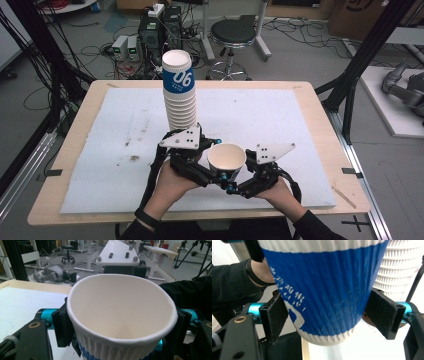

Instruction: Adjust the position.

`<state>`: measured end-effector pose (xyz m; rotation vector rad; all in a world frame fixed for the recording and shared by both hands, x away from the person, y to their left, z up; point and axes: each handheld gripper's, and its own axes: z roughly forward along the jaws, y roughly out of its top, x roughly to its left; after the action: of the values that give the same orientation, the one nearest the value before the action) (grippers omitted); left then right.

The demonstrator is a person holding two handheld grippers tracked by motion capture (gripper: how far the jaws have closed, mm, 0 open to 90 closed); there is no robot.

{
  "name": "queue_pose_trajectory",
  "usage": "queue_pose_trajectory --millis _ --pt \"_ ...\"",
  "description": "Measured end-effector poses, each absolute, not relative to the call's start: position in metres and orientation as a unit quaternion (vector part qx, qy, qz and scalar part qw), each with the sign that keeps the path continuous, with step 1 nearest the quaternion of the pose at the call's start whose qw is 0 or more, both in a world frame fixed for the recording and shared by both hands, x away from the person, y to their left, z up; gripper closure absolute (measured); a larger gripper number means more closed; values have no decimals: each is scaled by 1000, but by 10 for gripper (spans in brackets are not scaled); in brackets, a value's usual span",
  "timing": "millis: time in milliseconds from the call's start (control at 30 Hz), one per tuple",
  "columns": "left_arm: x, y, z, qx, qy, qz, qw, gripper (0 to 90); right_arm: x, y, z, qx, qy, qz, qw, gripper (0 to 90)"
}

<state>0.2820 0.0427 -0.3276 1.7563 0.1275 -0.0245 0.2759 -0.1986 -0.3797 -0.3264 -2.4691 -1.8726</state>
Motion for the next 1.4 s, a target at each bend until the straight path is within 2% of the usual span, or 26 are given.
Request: queue_pose_trajectory --millis 67,267,533,633,767,1000,1400 --pt "282 43 -328 765 59 -15 641 252 276 -199 -380 -94 -790 -605 19 293" --pt "282 43 -329 761 61 -18 646 252 275 -200 -379 -90 -789 -608 16 301" --pt "282 44 -329 758 55 -17 650 252 276 -201 -379 -90 -786 -611 24 291" --pt "281 44 -329 758 54 -14 650 255 278 -203 -377 -100 -772 -626 50 260" --pt "281 42 -329 760 51 -15 648 256 278 -205 -374 -105 -761 -638 59 244" --pt "281 42 -331 757 56 -16 651 253 279 -205 -374 -105 -760 -638 63 259" --pt "282 44 -330 750 64 -19 658 160 280 -208 -372 -103 -760 -639 55 258"
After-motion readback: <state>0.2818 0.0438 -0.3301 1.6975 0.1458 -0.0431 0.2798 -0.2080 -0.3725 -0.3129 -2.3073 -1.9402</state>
